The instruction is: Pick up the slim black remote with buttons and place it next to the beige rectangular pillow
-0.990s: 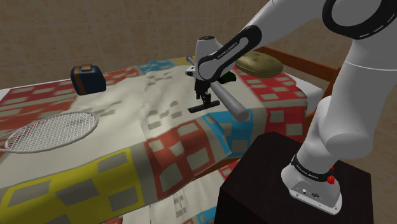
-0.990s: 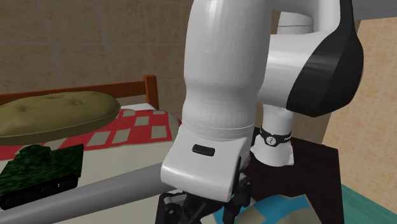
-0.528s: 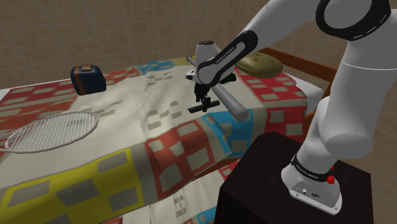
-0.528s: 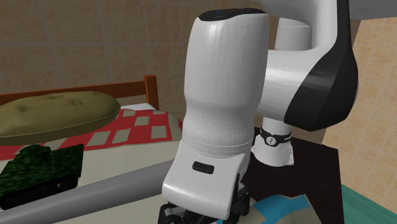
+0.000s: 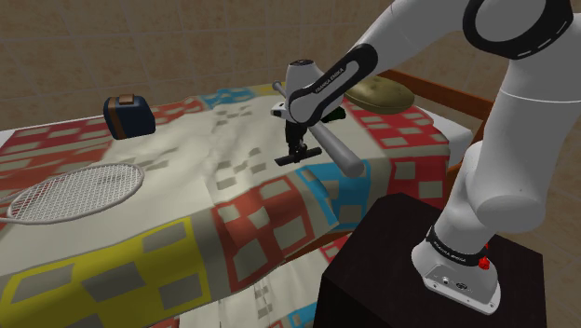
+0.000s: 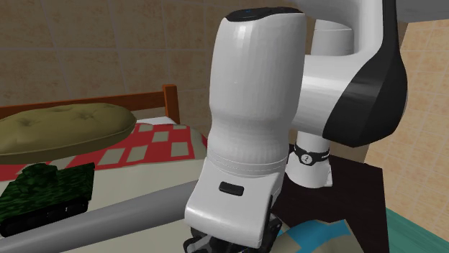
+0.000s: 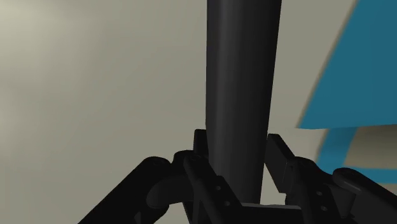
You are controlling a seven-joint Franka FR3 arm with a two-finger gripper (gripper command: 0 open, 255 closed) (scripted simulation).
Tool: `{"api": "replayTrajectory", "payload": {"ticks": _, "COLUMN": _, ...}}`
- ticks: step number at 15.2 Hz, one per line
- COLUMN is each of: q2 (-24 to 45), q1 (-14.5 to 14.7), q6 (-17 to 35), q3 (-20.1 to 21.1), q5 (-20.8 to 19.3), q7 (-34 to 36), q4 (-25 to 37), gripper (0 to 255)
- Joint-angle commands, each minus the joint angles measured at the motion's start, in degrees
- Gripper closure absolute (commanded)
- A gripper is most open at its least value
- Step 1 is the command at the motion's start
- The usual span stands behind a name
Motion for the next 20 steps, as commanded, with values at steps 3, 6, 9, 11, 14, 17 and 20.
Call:
{"api": "replayTrajectory", "payload": {"ticks": 3, "q2": 0.32, "q1": -0.07, "q6": 0.25, "q3": -0.08, "q5": -0.01, "q7": 0.0, "q4": 0.18, "gripper": 255}}
{"api": "replayTrajectory", "payload": {"ticks": 6, "q2": -0.36, "q1": -0.04, "q6": -0.37, "q3": -0.11, "q5": -0.21, "q7": 0.13, "q4": 0.13, "gripper": 255}}
{"api": "replayTrajectory", "payload": {"ticks": 9, "q2": -1.93, "q1": 0.03, "q6": -2.6, "q3": -0.18, "q5": -0.66, "q7": 0.39, "q4": 0.82, "gripper": 255}}
{"api": "replayTrajectory", "payload": {"ticks": 11, "q2": -2.92, "q1": 0.07, "q6": -4.09, "q3": -0.2, "q5": -0.93, "q7": 0.54, "q4": 1.34, "gripper": 255}}
{"api": "replayTrajectory", "payload": {"ticks": 14, "q2": -4.32, "q1": 0.11, "q6": -6.34, "q3": -0.21, "q5": -1.28, "q7": 0.75, "q4": 2.22, "gripper": 255}}
{"api": "replayTrajectory", "payload": {"ticks": 17, "q2": -5.62, "q1": 0.15, "q6": -8.6, "q3": -0.21, "q5": -1.59, "q7": 0.92, "q4": 3.2, "gripper": 255}}
{"api": "replayTrajectory", "payload": {"ticks": 20, "q2": -6.81, "q1": 0.18, "q6": -10.87, "q3": -0.18, "q5": -1.85, "q7": 1.06, "q4": 4.3, "gripper": 255}}
